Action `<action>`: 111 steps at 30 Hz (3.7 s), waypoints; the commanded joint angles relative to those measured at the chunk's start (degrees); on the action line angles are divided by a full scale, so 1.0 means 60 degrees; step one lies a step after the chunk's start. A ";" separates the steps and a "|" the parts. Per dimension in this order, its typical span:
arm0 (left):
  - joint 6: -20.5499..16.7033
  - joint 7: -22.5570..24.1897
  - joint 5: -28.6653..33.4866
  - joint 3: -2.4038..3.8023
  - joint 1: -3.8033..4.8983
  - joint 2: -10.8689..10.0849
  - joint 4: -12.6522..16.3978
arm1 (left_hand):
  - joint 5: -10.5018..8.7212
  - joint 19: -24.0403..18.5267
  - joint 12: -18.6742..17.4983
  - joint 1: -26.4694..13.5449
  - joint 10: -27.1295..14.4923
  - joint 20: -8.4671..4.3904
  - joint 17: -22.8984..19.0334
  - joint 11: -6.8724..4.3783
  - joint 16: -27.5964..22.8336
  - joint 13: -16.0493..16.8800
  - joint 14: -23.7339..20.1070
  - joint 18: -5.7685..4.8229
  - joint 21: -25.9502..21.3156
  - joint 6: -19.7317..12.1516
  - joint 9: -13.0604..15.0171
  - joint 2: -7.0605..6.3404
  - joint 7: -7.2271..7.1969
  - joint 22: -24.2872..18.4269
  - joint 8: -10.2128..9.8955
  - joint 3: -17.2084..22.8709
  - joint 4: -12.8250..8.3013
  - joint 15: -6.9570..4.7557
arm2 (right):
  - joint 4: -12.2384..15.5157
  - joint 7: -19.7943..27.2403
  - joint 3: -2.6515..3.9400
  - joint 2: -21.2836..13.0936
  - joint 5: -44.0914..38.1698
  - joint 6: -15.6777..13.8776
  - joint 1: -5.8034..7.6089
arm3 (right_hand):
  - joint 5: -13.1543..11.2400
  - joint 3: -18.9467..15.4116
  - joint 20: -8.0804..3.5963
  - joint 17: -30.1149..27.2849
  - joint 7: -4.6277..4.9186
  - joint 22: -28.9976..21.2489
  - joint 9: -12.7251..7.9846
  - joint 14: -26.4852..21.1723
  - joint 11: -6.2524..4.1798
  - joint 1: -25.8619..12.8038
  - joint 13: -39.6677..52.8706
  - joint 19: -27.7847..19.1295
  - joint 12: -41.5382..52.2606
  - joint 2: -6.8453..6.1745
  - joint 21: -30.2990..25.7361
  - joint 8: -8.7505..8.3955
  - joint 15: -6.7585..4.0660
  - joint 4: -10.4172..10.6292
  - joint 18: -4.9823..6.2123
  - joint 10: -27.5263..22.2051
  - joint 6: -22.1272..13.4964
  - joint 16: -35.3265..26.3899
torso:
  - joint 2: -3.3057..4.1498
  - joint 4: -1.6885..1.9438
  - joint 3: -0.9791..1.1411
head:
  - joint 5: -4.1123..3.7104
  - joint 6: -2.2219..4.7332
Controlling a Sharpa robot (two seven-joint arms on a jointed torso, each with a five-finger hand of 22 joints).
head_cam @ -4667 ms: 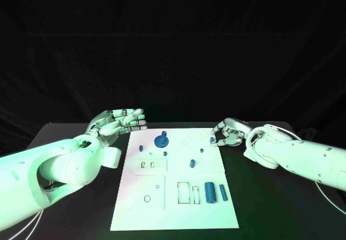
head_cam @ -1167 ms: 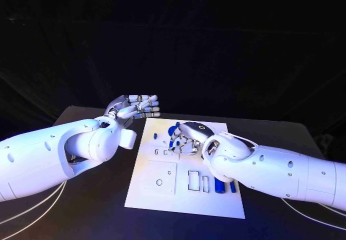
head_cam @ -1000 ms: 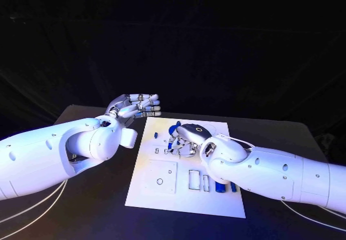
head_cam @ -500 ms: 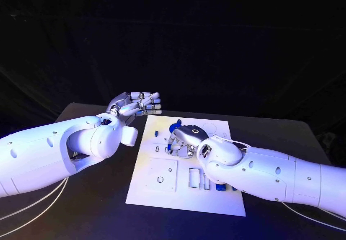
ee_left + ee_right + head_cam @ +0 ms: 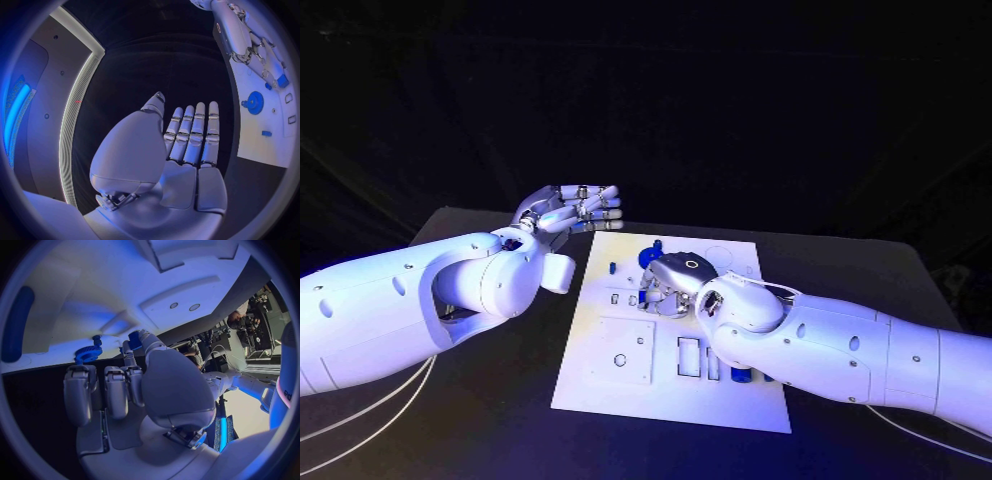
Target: Assemble the parts on the task board
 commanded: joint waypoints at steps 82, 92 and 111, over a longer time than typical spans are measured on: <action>0.0186 -0.0067 -0.0035 0.0007 0.0006 -0.0014 0.0008 | -0.0048 0.0023 -0.0057 0.0068 -0.0007 0.0001 0.0023 -0.0029 -0.0086 0.0000 0.0065 0.0147 0.0051 0.0014 0.0000 0.0008 0.0015 -0.0023 -0.0041 -0.0037 -0.0048 -0.0014 | -0.0509 -0.0011 -0.0005 0.0278 0.0015 0.0365 -0.0129 | -0.0141 -0.0103 0.0175 0.2333 0.0140 0.1483 -0.0157 0.0949 0.0362 -0.0428 0.1226 0.0076 -0.0587 -0.0567 -0.0503 -0.0453 0.0279 0.0048 -0.0004 -0.0019 -0.0530 -0.0046 | 0.0012 0.0004 0.0004 | 0.0013 -0.0035; 0.0195 -0.0079 -0.0035 0.0007 0.0006 -0.0016 0.0003 | -0.0048 0.0023 -0.0064 0.0066 -0.0016 0.0001 0.0024 -0.0026 -0.0091 -0.0001 0.0068 0.0147 0.0051 0.0007 -0.0001 0.0010 0.0017 -0.0025 -0.0047 -0.0039 -0.0045 -0.0013 | -0.0477 -0.0125 -0.0005 0.0274 0.0003 0.0159 -0.0129 | -0.0215 -0.0240 0.0252 0.2190 0.0220 0.1355 -0.0195 0.0911 0.0443 -0.0641 0.1085 -0.0045 -0.0762 -0.0726 -0.0683 -0.0564 0.0353 0.0156 0.0043 -0.0164 -0.0742 -0.0117 | 0.0017 0.0008 0.0005 | 0.0008 -0.0024; 0.0200 -0.0090 -0.0035 0.0006 0.0006 -0.0021 -0.0048 | -0.0047 0.0020 -0.0073 0.0066 -0.0028 0.0002 0.0024 -0.0022 -0.0097 -0.0004 0.0066 0.0145 0.0049 -0.0001 -0.0002 0.0011 0.0013 -0.0027 -0.0053 -0.0040 -0.0045 -0.0011 | -0.0067 -0.0235 -0.0002 -0.0012 0.0016 -0.0565 -0.0128 | 0.0144 -0.2030 0.0423 0.2024 0.0429 0.1153 -0.0233 0.0867 0.0642 -0.0855 0.0572 -0.0243 -0.1318 -0.1127 -0.1072 -0.0643 0.0523 0.1338 0.0124 -0.0662 -0.1481 -0.0209 | 0.0009 -0.0008 0.0009 | -0.0008 0.0012</action>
